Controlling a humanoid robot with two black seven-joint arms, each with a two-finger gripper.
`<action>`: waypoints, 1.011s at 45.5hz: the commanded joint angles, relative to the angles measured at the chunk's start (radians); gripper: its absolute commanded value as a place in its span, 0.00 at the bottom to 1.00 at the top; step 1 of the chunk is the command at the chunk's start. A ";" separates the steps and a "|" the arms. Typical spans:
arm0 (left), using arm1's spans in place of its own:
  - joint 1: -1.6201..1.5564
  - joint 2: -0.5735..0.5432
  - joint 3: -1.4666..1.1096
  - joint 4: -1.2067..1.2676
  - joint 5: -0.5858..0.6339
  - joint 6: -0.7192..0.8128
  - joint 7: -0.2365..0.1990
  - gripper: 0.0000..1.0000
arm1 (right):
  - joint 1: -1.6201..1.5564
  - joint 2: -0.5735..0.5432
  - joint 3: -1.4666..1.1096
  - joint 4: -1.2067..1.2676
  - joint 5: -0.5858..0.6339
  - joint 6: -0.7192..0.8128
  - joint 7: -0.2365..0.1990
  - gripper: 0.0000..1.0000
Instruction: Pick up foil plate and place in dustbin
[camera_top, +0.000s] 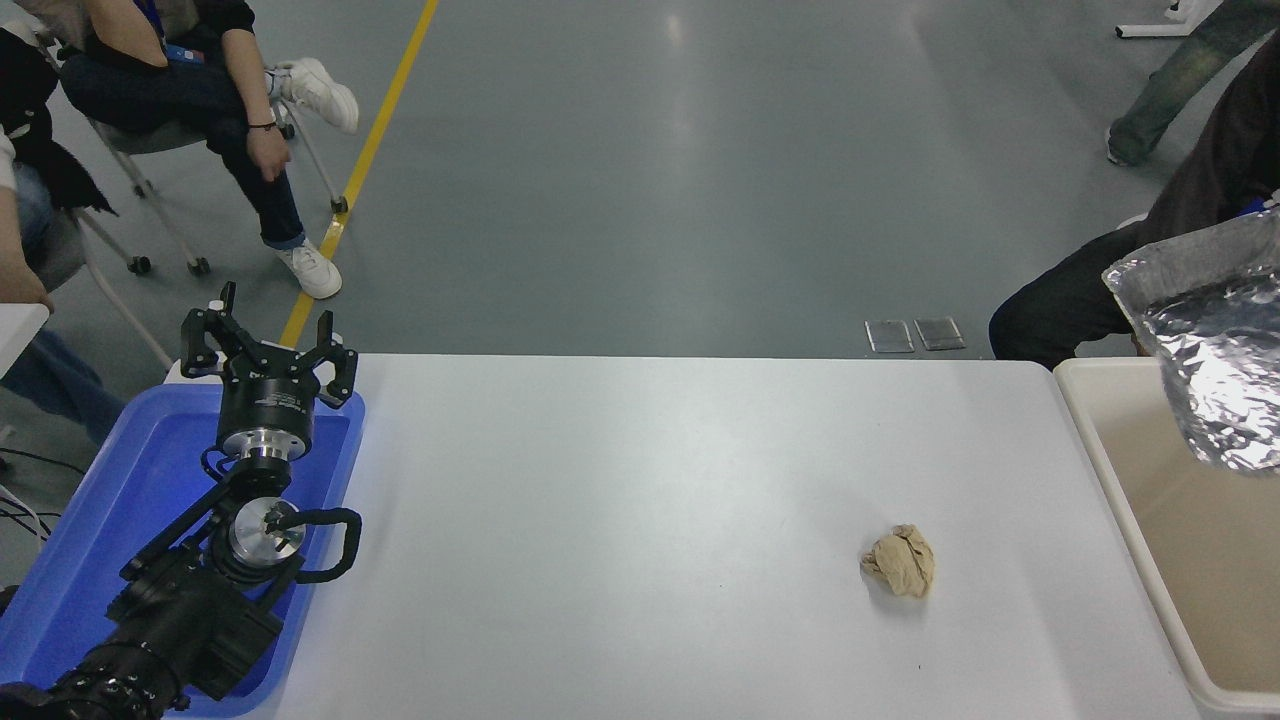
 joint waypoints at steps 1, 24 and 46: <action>0.000 0.000 0.000 0.001 0.000 0.000 0.000 0.99 | -0.341 -0.039 0.139 -0.236 -0.080 -0.132 0.028 0.00; -0.001 0.000 0.000 0.001 0.000 0.000 0.000 0.99 | -1.116 0.130 0.504 -0.716 -0.067 -0.483 0.028 0.00; -0.001 0.000 0.000 0.001 0.000 0.000 0.000 0.99 | -1.274 0.244 0.639 -0.821 -0.058 -0.544 0.015 0.85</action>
